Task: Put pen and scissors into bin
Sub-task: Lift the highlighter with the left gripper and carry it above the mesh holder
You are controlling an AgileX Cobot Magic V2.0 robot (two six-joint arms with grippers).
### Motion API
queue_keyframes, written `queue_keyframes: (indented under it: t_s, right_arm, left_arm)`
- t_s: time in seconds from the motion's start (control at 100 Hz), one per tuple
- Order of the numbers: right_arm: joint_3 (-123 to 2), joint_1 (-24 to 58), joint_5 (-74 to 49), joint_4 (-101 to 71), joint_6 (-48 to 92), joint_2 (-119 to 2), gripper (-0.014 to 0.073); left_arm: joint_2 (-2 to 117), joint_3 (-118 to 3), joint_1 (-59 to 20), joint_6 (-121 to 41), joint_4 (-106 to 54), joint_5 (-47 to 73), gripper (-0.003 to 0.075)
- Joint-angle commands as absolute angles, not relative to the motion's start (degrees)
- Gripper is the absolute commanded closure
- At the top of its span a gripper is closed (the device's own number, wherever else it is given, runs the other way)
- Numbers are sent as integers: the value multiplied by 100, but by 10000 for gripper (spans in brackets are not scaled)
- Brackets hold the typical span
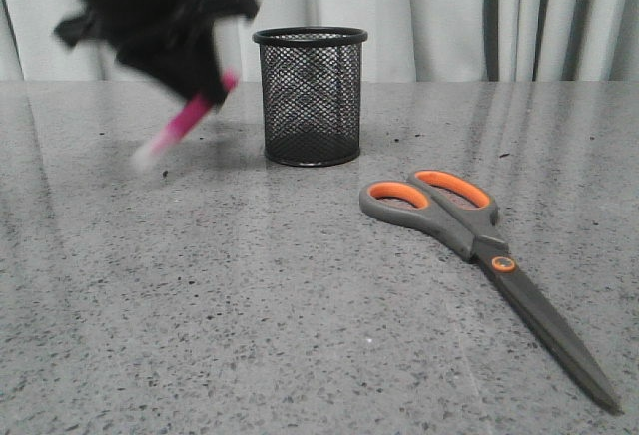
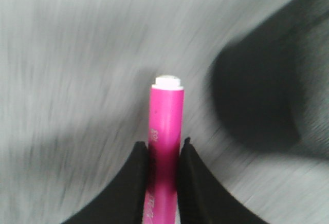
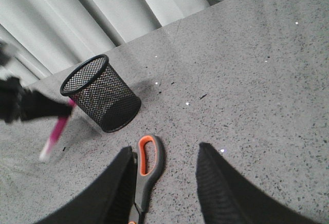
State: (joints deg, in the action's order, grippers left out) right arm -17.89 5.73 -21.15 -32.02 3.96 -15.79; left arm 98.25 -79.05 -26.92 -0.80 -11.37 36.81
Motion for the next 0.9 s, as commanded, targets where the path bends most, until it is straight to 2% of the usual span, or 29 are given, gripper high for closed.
queue_keyframes:
  t_s: [0.0,0.26,0.49,0.62,0.89]
  right_arm:
    - [-1996,572,-1771,-3223,470,-1677,336]
    - [-1996,572,-1793,-3223,470,-1677,336]
    - [-1996,572,-1774,-3223,470,-1677,336]
    - [-1996,572,-1731,-3223,470,-1677,336]
    - [-1996,572,-1767,-3223,470,-1677,336]
  left_arm:
    - [9130,-8074,-2883,-166,-1177,2300,739]
    - [8791,-8074,-2983,-166,-1851,563,739]
    - [9023,-8074,-3689,-175,-1595,-1339,727]
    - [9362,-8074,-3958,-175,-1398,-1541,727]
    - [9850,-8074,-3933,-175,-1396,-1307,729]
